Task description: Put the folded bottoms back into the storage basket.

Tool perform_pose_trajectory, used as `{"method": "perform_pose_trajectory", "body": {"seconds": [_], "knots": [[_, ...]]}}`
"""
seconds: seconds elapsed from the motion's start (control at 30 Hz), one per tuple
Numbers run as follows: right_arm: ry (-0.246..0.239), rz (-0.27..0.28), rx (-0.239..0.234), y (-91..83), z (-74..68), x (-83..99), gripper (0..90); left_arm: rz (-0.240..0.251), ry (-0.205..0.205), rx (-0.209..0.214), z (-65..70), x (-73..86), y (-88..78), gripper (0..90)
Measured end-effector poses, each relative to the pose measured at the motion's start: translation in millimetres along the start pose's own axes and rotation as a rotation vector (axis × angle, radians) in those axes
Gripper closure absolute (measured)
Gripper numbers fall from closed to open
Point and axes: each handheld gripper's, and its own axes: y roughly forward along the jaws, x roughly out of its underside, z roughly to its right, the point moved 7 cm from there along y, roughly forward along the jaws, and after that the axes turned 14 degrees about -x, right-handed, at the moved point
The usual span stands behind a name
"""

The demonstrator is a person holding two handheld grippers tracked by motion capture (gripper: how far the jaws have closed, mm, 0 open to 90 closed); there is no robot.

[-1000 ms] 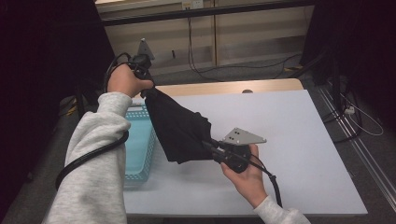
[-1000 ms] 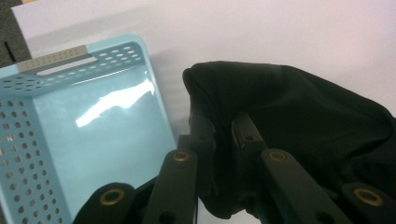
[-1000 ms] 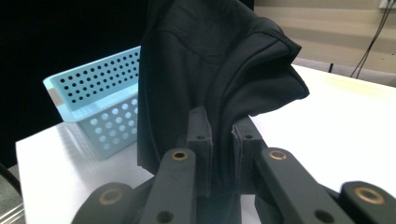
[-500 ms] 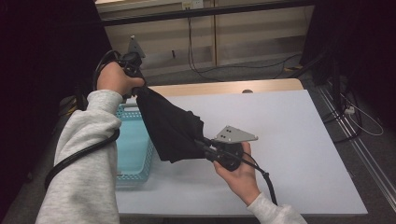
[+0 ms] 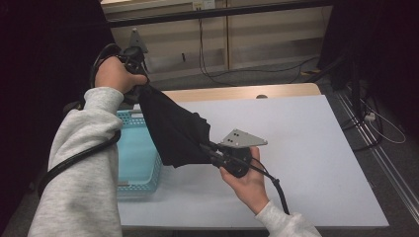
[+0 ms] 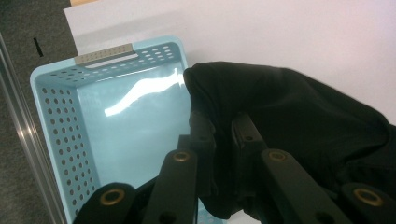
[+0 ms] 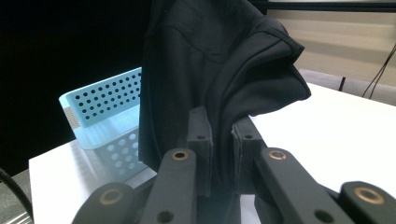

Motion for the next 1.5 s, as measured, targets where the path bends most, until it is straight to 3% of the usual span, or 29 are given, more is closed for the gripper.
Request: {"method": "perform_pose_trajectory", "body": {"seconds": [0.17, 0.5, 0.97, 1.5], "knots": [[-0.009, 0.006, -0.014, 4.6, -6.6, -2.8, 81.1, -0.027, -0.004, -0.011, -8.4, 3.1, -1.0, 82.0], [-0.023, 0.014, -0.039, 14.4, -17.0, -16.3, 81.1, -0.066, 0.010, -0.081, -23.9, 4.1, -10.8, 82.1], [-0.047, 0.011, -0.072, 32.2, -33.1, -24.1, 81.1, -0.050, -0.003, -0.085, -43.8, 12.0, -17.0, 82.1], [-0.081, -0.002, -0.116, 54.9, -54.1, -35.5, 81.1, -0.019, -0.045, -0.101, -72.6, 23.0, -23.4, 82.1]]}}
